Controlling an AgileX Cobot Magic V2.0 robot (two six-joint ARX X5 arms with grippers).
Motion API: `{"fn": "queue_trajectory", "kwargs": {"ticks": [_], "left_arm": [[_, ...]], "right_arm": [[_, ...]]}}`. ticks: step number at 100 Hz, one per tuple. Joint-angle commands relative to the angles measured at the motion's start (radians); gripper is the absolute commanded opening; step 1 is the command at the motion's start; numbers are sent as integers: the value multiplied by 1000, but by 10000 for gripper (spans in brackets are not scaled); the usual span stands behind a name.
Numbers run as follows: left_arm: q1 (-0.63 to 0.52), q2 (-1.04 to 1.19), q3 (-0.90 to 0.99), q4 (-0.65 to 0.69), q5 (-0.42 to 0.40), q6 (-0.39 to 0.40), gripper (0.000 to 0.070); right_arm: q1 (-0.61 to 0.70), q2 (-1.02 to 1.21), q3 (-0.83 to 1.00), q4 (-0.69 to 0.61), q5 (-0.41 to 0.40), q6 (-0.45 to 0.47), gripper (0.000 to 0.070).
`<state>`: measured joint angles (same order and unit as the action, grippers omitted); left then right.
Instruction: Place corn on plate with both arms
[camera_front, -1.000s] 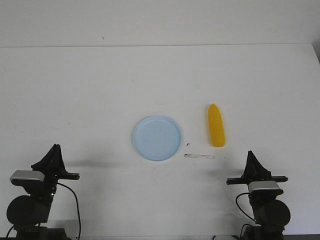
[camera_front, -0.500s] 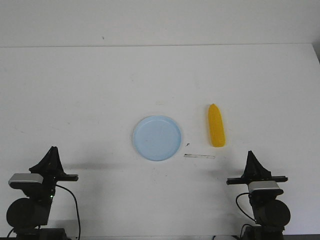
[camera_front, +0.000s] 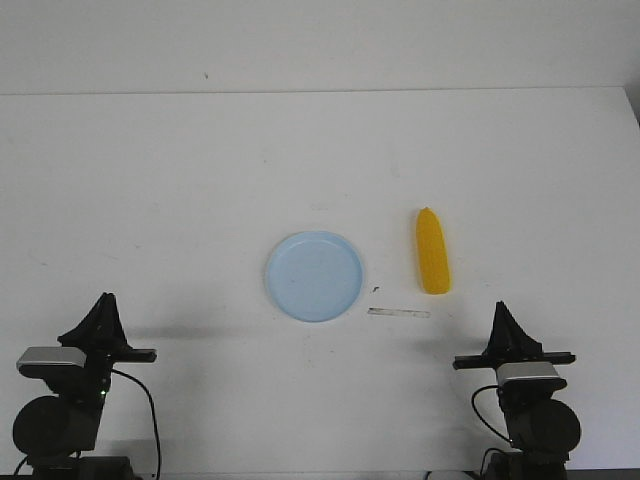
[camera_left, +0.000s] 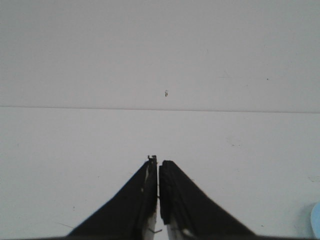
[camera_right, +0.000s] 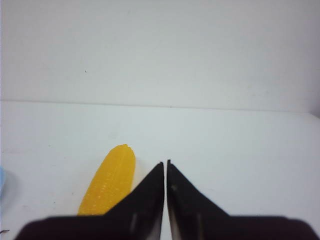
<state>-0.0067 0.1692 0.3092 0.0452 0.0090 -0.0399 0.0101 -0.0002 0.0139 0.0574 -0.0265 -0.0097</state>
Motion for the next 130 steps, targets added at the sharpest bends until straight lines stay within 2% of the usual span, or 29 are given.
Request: {"fn": "queue_trajectory", "kwargs": {"ticks": [1, 47, 67, 110, 130], "left_arm": [[0, -2, 4, 14, -1, 2, 1], [0, -2, 4, 14, -1, 2, 1], [0, -2, 4, 14, -1, 2, 1], [0, -2, 4, 14, -1, 2, 1], [0, -2, 4, 14, -1, 2, 1]], "right_arm": [[-1, 2, -1, 10, 0, 12, 12], [-1, 2, 3, 23, -1, 39, 9], [0, 55, 84, -34, 0, 39, 8], [15, 489, 323, -58, 1, 29, 9], [51, 727, 459, -42, 39, -37, 8]]}}
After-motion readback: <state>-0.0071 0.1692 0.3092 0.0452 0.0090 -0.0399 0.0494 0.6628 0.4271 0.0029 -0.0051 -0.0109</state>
